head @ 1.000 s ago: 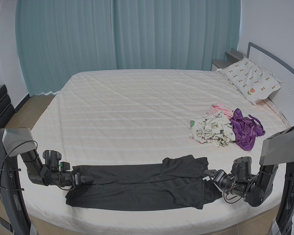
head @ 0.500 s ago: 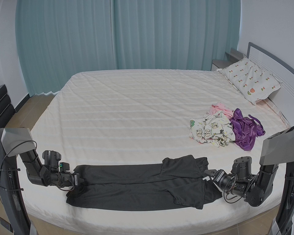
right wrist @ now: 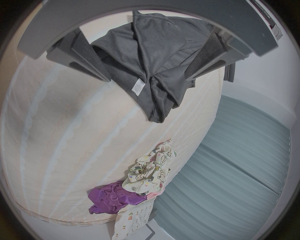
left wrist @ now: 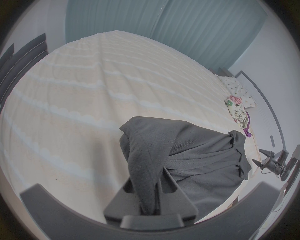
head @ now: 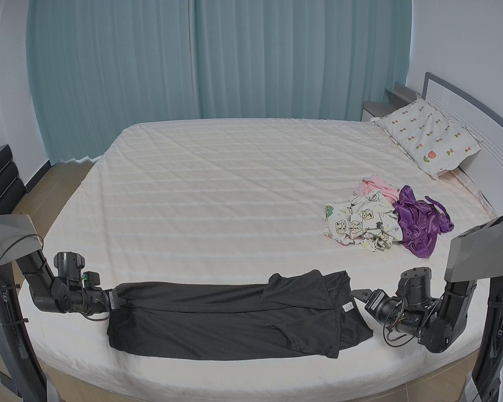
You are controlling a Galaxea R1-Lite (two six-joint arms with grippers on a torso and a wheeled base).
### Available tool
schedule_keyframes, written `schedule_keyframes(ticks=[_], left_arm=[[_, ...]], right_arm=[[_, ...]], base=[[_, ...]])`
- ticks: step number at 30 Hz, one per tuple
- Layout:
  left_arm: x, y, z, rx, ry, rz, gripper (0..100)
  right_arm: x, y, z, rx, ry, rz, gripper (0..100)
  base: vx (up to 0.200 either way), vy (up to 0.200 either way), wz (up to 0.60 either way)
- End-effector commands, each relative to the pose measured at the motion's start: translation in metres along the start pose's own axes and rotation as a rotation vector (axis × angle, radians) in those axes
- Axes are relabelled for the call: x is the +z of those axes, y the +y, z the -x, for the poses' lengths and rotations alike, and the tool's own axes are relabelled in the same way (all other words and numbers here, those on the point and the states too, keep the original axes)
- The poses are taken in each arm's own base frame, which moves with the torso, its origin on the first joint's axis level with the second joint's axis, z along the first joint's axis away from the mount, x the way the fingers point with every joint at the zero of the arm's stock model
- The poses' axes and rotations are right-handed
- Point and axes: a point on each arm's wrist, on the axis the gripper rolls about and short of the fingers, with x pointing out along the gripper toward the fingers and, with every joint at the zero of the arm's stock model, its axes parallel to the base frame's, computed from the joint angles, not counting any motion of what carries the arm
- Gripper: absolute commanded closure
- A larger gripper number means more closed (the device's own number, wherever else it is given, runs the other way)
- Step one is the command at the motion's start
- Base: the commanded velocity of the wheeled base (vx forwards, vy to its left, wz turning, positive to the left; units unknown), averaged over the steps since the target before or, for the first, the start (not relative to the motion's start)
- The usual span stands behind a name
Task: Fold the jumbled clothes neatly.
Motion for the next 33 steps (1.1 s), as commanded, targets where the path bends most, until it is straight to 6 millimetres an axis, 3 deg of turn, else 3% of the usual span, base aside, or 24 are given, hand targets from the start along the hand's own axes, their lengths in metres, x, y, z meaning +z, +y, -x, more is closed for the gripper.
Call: schedule_keyframes(ticks=[1,11,15,22,28,30,31,33], left_arm=[[0.006,0.014,0.014,0.025,-0.033,0.038,100],[0.016,0.058,0.051,0.042,-0.083,0.173,100],[0.016,0.058,0.055,0.045,-0.082,0.186,100],[0.017,0.039,0.066,0.034,-0.059,0.2,100],[0.019,0.006,0.067,0.06,-0.035,0.235,100],[0.019,0.006,0.067,0.06,-0.035,0.235,100],[0.022,-0.011,0.068,0.066,-0.036,0.25,100],[0.019,-0.023,0.069,0.06,-0.014,0.245,100]], right_arm=[[0.0,0.0,0.0,0.0,0.0,0.0,0],[0.0,0.0,0.0,0.007,0.008,-0.001,0],[0.0,0.001,-0.001,0.009,0.008,-0.001,0],[0.001,0.001,-0.001,0.01,0.007,-0.001,0],[0.0,0.001,-0.001,0.013,0.008,-0.001,0],[0.0,0.001,-0.001,0.013,0.008,-0.001,0],[0.001,0.001,-0.002,0.013,0.006,-0.002,0],[0.001,0.002,-0.002,0.014,0.007,-0.001,0]], base=[[0.0,0.0,0.0],[0.0,0.0,0.0],[0.0,0.0,0.0],[0.0,0.0,0.0],[0.0,0.0,0.0],[0.0,-0.1,0.0],[0.0,-0.2,0.0],[0.0,-0.2,0.0]])
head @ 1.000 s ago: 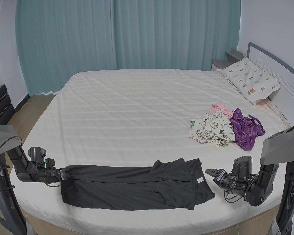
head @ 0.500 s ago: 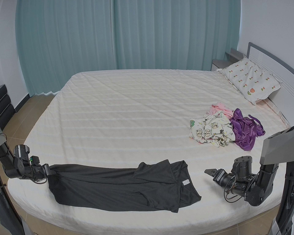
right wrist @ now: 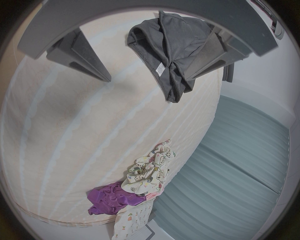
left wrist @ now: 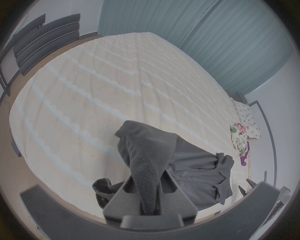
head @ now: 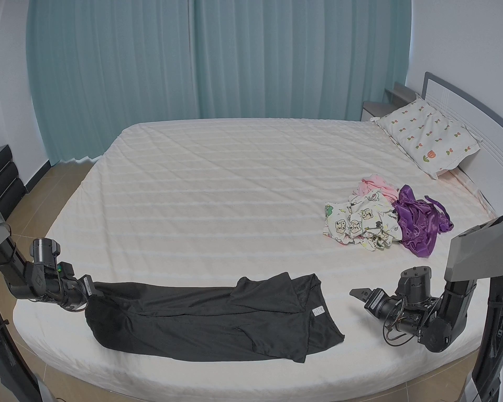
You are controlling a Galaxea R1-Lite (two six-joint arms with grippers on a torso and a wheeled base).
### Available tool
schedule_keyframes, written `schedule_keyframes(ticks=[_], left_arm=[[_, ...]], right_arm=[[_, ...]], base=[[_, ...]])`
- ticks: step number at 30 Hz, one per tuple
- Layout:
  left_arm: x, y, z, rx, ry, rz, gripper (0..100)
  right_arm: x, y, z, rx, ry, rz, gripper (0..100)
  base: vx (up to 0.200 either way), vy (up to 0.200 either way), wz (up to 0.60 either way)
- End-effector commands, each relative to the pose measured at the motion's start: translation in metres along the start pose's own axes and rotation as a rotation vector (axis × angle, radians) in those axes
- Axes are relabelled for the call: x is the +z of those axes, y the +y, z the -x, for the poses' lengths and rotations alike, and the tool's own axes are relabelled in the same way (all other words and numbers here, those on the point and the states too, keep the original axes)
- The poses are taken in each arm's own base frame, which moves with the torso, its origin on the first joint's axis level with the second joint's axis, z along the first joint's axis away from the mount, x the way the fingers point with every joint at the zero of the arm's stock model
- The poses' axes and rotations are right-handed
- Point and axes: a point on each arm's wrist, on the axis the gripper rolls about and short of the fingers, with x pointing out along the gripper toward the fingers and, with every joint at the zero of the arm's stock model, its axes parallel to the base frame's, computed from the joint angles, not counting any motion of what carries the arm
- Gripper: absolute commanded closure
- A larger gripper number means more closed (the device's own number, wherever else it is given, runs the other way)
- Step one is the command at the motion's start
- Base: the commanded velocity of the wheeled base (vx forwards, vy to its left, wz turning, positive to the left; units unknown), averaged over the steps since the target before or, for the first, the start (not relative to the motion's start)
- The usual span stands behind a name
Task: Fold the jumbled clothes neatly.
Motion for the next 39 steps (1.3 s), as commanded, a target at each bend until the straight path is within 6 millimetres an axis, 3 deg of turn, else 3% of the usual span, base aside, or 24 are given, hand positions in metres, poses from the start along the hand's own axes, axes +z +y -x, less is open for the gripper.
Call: schedule_keyframes(ticks=[1,10,22,32,39], left_arm=[[-0.007,-0.034,0.01,-0.019,0.009,-0.034,100],[-0.024,-0.081,0.018,-0.025,0.033,-0.04,100],[-0.043,-0.131,0.008,-0.04,0.073,-0.086,100],[-0.056,-0.169,-0.023,-0.052,0.135,-0.11,100],[-0.067,-0.182,-0.051,-0.044,0.178,-0.148,100]], right_arm=[[0.0,0.0,-0.001,0.0,0.0,0.0,0],[0.0,0.0,0.0,0.0,0.0,0.0,0],[0.0,0.003,0.002,0.01,-0.002,0.003,0],[-0.001,0.003,0.002,0.01,0.001,0.006,0],[-0.001,0.003,0.002,0.01,0.001,0.006,0]], base=[[0.0,-0.2,0.0],[0.0,-0.2,0.0],[0.0,-0.2,0.0],[0.0,-0.2,0.0],[0.0,-0.2,0.0]])
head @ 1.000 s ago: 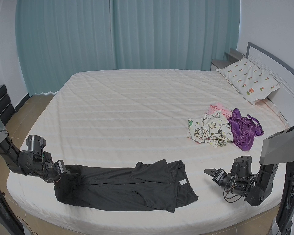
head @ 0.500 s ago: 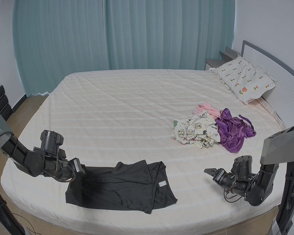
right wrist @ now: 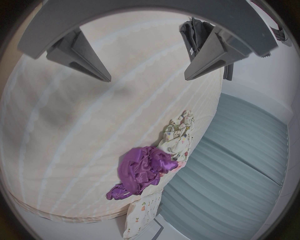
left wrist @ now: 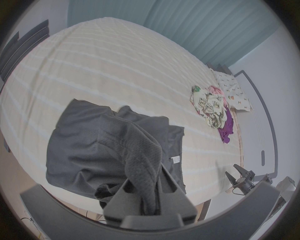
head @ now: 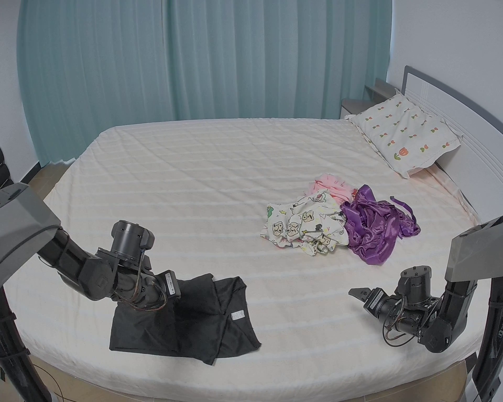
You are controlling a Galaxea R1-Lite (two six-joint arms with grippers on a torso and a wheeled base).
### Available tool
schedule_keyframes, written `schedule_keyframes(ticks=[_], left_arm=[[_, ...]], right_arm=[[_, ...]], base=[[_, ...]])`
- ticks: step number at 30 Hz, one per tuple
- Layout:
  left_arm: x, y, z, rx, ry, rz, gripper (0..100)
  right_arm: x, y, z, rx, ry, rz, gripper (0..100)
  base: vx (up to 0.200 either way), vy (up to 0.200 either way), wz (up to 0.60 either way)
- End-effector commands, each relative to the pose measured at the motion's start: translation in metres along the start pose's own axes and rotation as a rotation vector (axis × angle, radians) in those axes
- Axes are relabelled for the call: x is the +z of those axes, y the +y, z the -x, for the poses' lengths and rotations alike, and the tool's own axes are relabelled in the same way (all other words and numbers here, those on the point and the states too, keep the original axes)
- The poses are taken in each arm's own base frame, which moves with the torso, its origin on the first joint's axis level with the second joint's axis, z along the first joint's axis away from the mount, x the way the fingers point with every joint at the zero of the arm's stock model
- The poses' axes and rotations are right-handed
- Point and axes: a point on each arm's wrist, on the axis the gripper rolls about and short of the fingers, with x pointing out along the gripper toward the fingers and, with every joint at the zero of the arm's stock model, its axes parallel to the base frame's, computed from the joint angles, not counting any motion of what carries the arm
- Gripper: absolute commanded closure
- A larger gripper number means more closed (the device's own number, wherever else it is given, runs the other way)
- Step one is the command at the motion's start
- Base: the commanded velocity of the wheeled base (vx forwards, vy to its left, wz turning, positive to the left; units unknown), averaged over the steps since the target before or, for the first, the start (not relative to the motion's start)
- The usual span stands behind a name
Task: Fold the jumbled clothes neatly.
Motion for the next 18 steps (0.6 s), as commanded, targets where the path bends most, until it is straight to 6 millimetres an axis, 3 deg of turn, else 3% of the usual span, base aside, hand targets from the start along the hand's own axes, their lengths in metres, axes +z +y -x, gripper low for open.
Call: schedule_keyframes(ticks=[1,6,18], left_arm=[[-0.005,-0.006,-0.03,0.025,0.041,-0.02,100],[-0.003,-0.007,-0.049,0.062,0.034,-0.023,100],[-0.007,-0.02,-0.064,0.044,0.05,0.026,100]], right_arm=[[0.0,0.0,0.0,0.0,0.0,0.0,0],[0.0,0.0,-0.001,-0.001,0.001,0.0,0],[-0.001,-0.001,-0.002,-0.005,0.003,0.0,0]], base=[[0.0,-0.2,0.0],[0.0,-0.04,0.0],[0.0,0.0,0.0]])
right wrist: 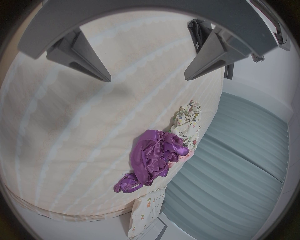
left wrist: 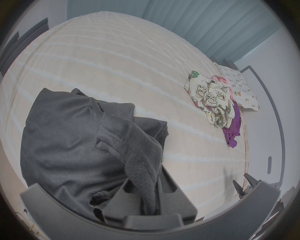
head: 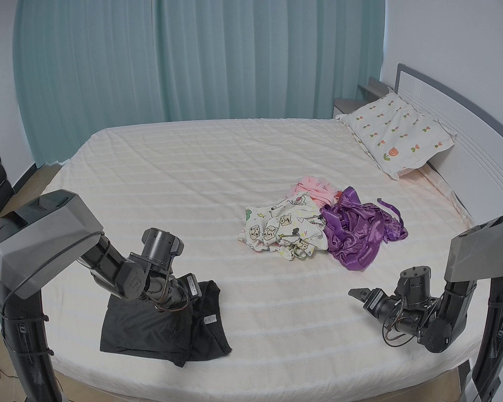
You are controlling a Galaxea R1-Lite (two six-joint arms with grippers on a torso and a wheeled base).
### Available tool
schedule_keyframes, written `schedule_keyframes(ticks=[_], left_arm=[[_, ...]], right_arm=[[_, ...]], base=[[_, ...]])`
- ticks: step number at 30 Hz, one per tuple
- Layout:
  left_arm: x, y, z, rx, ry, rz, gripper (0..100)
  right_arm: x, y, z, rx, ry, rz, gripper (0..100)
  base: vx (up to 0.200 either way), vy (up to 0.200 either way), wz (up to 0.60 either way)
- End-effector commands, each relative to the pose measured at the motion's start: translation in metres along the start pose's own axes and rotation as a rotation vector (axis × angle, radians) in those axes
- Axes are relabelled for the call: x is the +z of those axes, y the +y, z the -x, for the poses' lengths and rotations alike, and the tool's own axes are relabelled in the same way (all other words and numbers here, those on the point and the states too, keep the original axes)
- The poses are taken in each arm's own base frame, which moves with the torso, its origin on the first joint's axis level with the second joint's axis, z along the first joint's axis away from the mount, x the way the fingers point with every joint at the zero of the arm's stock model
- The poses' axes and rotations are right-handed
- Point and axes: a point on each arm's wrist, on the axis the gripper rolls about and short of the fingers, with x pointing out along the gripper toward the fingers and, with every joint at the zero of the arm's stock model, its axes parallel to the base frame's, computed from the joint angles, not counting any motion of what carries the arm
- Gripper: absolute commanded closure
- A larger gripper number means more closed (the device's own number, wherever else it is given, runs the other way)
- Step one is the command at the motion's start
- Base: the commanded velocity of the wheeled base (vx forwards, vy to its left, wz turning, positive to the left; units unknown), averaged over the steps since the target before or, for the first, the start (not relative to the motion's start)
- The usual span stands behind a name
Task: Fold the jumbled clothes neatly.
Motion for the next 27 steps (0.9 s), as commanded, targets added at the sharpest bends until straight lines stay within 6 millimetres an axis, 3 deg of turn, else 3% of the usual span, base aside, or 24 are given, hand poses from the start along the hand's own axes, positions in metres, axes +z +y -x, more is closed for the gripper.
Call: schedule_keyframes(ticks=[1,9,20,23,27], left_arm=[[-0.009,-0.004,-0.008,0.001,0.029,-0.013,0],[-0.005,-0.012,0.0,-0.033,0.004,0.024,0],[0.006,-0.021,0.052,-0.129,-0.066,0.119,0],[-0.007,-0.008,0.068,-0.144,-0.019,0.127,0],[-0.017,0.013,0.08,-0.157,0.027,0.165,0]], right_arm=[[0.0,-0.001,-0.001,-0.004,0.002,0.0,0],[-0.001,-0.001,-0.001,-0.004,0.004,0.001,0],[-0.001,-0.001,-0.001,-0.006,0.005,0.001,0],[-0.001,-0.002,-0.001,-0.007,0.006,0.002,0],[-0.001,-0.001,0.0,-0.005,0.006,0.003,0]], base=[[0.0,0.0,0.0],[0.0,0.0,0.0],[0.0,0.0,0.0],[0.0,0.0,0.0],[-0.2,0.0,0.0]])
